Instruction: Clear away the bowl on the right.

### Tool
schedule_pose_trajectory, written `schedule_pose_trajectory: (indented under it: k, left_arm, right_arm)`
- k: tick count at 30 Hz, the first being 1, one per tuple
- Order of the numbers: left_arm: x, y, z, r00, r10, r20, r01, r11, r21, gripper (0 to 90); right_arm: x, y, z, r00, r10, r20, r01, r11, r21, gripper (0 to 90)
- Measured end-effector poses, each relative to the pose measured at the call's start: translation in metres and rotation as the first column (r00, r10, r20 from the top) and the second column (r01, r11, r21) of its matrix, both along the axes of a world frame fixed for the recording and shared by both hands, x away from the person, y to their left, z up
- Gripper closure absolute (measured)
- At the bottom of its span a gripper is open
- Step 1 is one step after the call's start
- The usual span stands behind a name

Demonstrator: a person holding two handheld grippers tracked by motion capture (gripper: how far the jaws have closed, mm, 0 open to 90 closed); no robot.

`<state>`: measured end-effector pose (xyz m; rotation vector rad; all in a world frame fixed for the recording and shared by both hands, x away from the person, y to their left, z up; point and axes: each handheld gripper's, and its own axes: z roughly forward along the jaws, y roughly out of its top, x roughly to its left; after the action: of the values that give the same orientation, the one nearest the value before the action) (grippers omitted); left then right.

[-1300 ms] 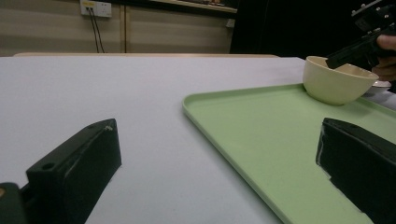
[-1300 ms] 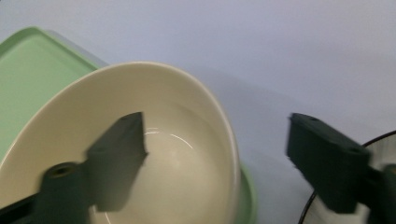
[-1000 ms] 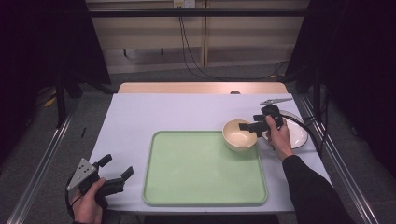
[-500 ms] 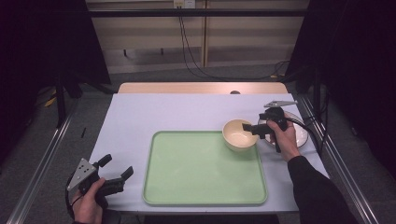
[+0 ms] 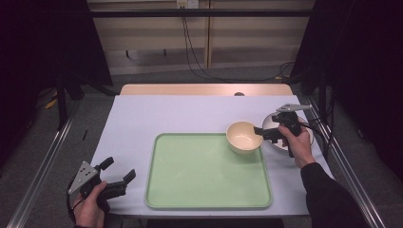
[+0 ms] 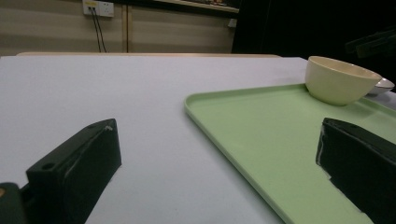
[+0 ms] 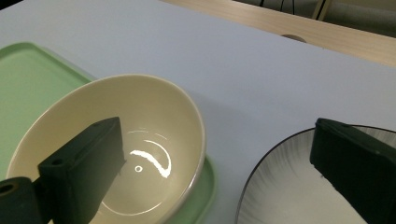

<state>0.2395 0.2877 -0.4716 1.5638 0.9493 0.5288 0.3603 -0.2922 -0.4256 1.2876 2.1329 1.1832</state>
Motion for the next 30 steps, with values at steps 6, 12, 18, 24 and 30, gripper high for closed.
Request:
schedule_pose_trajectory:
  k: [6,12,18,24,30]
  left_arm:
    - [0.0,0.0,0.0,1.0,0.001,0.0,-0.001,1.0,0.0,0.1]
    - [0.0,0.0,0.0,1.0,0.002,0.0,-0.002,1.0,0.0,0.1]
    - [0.0,0.0,0.0,1.0,0.002,0.0,-0.002,1.0,0.001,0.1]
    - [0.0,0.0,0.0,1.0,0.002,0.001,-0.002,1.0,-0.002,0.1]
    - [0.0,0.0,0.0,1.0,0.002,0.001,-0.002,1.0,-0.001,0.1]
  right_arm:
    - [-0.007,-0.012,-0.002,0.9995,-0.032,0.008,0.031,0.9993,0.02,3.2]
    - [-0.016,-0.021,-0.002,0.9978,-0.06,0.028,0.06,0.9979,0.026,3.1]
    - [-0.026,-0.027,-0.002,0.9946,-0.092,0.048,0.09,0.9954,0.032,3.0]
    - [-0.037,-0.032,0.002,0.9926,-0.102,0.066,0.1,0.9943,0.038,3.0]
    - [-0.049,-0.037,0.002,0.9913,-0.112,0.068,0.11,0.9932,0.039,3.0]
